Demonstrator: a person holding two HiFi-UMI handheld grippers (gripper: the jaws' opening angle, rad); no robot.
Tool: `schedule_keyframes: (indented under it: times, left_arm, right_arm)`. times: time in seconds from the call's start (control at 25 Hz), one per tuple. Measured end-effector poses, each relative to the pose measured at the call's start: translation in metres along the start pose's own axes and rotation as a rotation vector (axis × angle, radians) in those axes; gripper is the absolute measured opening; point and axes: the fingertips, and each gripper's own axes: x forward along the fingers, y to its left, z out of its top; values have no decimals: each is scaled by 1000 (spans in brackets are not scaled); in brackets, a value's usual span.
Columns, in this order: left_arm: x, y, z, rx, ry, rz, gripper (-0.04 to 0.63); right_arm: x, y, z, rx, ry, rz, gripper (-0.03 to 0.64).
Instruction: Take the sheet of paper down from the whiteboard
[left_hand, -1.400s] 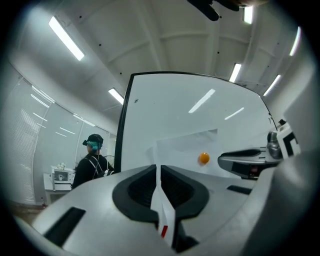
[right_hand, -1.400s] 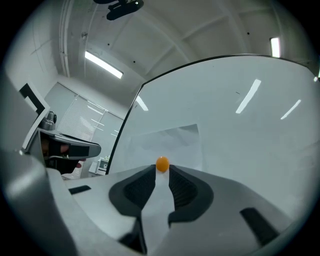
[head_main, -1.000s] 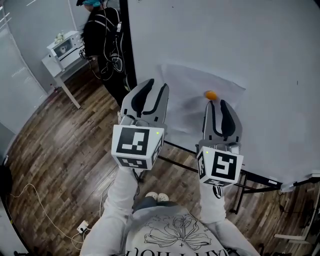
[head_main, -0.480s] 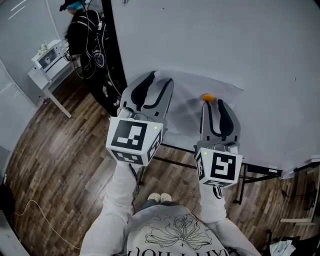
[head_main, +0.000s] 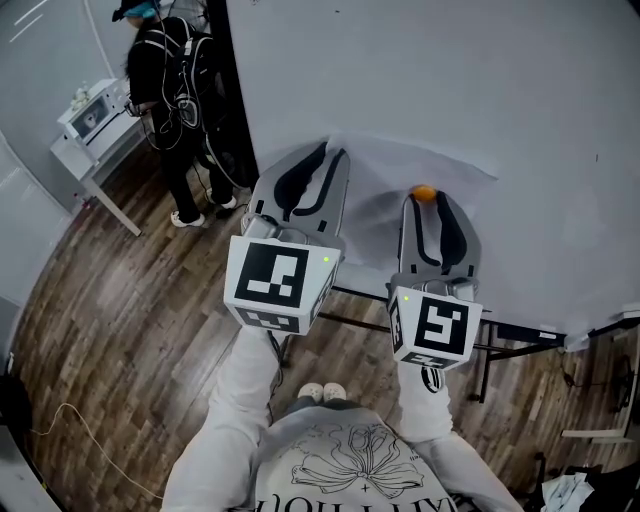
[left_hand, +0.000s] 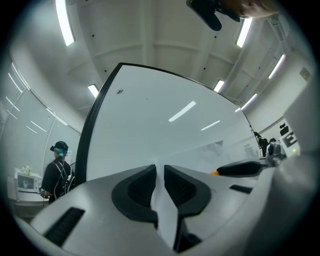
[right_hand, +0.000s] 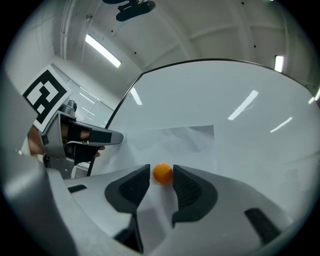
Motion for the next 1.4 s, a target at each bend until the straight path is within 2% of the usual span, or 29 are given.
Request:
schedule_keyframes:
  times: [0.16, 0.28, 0.44, 0.8, 1.2, 1.4]
  left_arm:
    - [-2, 4, 0, -28, -9, 6, 17]
    - [-1, 6, -4, -55, -2, -7, 6]
    - [-3, 8, -7, -52, 19, -11, 5]
    - [-11, 11, -6, -108, 7, 2, 5]
    - [-15, 14, -5, -116, 9, 1, 5]
    - [-21, 27, -10, -106, 21, 74, 5]
  right_arm:
    - [1, 3, -1, -56, 17, -42, 147]
    - [4, 3, -3, -116, 41, -82, 145]
    - [5, 3, -2, -166, 55, -112, 121]
    - [2, 4, 2, -91, 36, -79, 118]
    - [-1, -14, 7, -47, 20, -99, 117]
    - [-8, -26, 6, -31, 16, -123, 117]
